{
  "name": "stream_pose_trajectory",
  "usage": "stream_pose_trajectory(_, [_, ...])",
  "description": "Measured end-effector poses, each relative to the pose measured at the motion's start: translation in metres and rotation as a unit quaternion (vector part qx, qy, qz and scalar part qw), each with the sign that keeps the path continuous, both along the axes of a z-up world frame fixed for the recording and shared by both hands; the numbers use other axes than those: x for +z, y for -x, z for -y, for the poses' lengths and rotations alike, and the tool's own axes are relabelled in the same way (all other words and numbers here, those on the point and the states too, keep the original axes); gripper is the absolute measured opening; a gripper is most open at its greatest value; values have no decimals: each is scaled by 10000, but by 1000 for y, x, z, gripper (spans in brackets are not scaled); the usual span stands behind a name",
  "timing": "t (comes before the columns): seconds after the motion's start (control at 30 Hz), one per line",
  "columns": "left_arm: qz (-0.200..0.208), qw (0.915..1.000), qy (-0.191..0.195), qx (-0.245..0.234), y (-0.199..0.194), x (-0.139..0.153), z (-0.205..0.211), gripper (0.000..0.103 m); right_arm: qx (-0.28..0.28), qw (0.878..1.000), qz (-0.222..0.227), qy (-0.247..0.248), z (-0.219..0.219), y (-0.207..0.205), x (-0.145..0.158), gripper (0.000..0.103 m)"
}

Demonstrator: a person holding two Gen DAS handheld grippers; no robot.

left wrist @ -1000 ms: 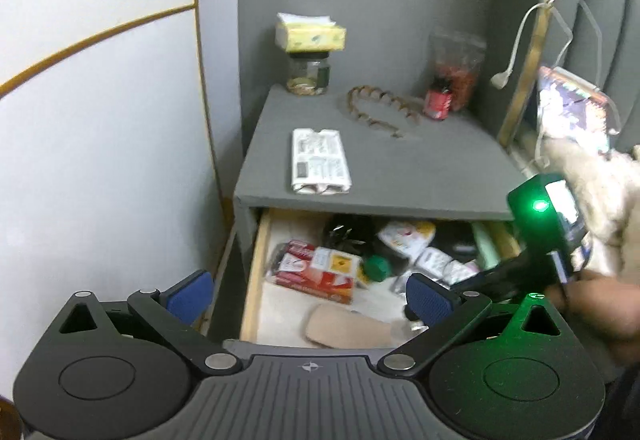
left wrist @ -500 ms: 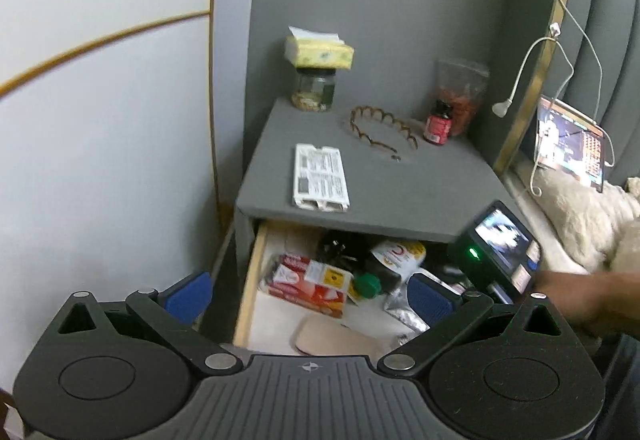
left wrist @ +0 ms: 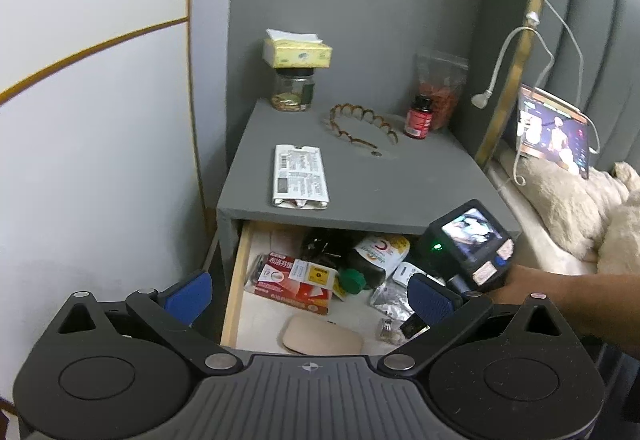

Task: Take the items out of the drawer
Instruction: 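Grasp the small pill bottle in the drawer with the right tool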

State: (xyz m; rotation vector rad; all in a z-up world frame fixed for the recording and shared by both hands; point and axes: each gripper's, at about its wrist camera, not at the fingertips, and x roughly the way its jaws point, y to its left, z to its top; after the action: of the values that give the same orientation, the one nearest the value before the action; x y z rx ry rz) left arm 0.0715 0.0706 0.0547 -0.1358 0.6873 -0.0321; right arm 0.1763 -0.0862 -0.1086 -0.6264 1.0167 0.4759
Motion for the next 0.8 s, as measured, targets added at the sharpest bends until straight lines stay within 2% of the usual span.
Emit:
stream_pose_trajectory(0.2, [-6, 10000, 82, 12, -1, 1, -4, 103, -102, 9998, 22, -165, 8, -6, 14, 16])
stream_pose_trajectory(0.3, [-31, 9998, 169, 29, -4, 0, -5, 103, 85, 9998, -32, -157, 6, -4, 20, 20])
stream_pose_trajectory(0.37, [-62, 9998, 198, -7, -4, -1, -4, 103, 291, 9996, 40, -21, -2, 1, 16, 22])
stream_pose_trajectory(0.43, [-79, 9998, 195, -39, -3, -2, -3, 103, 477, 9987, 42, 143, -9, 4, 11, 30])
stream_pose_trajectory(0.6, [-112, 9997, 198, -67, -1, -3, -2, 103, 654, 9966, 73, 491, -26, 7, -8, 31])
stream_pose_trajectory(0.73, [-169, 9996, 242, 11, -2, -5, -3, 103, 852, 9930, 213, 786, -44, 12, -25, 45])
stream_pose_trajectory(0.8, [-215, 9995, 247, 44, -3, -8, -5, 103, 944, 9910, 315, 897, -50, 13, -31, 45])
